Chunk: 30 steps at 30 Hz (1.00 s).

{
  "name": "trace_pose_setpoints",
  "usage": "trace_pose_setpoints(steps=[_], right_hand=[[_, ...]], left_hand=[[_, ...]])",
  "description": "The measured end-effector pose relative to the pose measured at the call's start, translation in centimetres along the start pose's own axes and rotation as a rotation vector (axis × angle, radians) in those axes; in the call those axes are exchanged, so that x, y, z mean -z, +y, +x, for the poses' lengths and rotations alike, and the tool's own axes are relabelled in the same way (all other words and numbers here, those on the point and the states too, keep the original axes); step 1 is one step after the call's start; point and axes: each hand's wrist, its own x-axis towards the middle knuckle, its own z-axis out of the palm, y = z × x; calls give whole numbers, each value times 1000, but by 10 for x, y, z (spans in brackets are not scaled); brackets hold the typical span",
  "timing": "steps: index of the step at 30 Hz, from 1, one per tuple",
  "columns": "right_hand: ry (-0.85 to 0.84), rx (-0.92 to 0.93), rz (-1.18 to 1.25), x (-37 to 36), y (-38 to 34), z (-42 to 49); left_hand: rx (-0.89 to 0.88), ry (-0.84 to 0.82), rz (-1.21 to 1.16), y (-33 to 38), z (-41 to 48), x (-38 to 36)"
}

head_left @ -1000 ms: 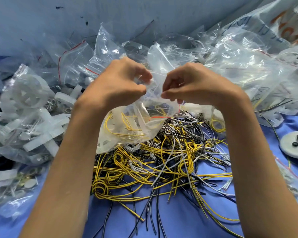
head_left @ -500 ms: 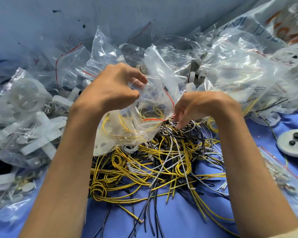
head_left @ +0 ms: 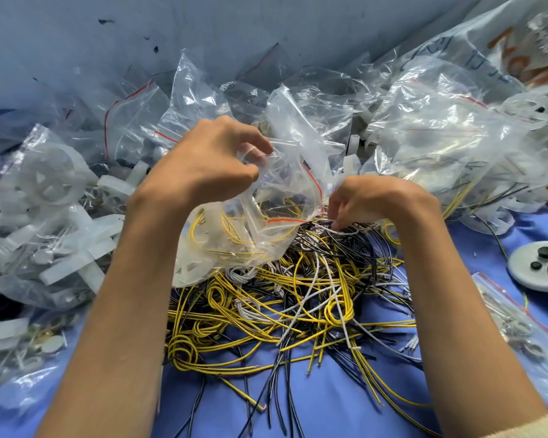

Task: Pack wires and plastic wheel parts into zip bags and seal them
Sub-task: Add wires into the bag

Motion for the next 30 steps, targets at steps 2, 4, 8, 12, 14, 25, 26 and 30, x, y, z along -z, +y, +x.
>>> trace_pose_setpoints(steps=[2,4,8,12,14,25,26,30], right_hand=[[24,-3,3,0,-1,0],[44,12,38,4,-1,-1],[144,48,211,17,1,-8],[276,87,400,24,8,-11],[301,105,512,24,8,-11],[737,129,641,34,-8,-14],[753,141,690,36,-10,-16],[605,209,925,38,-18,-26]], left_hand=[[0,-2,0,0,0,0],[-3,-6,-7,0,0,1],[-9,-9,-12,0,0,1],[-9,-8,-15,1,-1,1],[-9,-14,-8,2,-1,1],[14,-29,76,9,-2,-1],[15,-25,78,10,-2,-1],[16,0,79,14,-3,-2]])
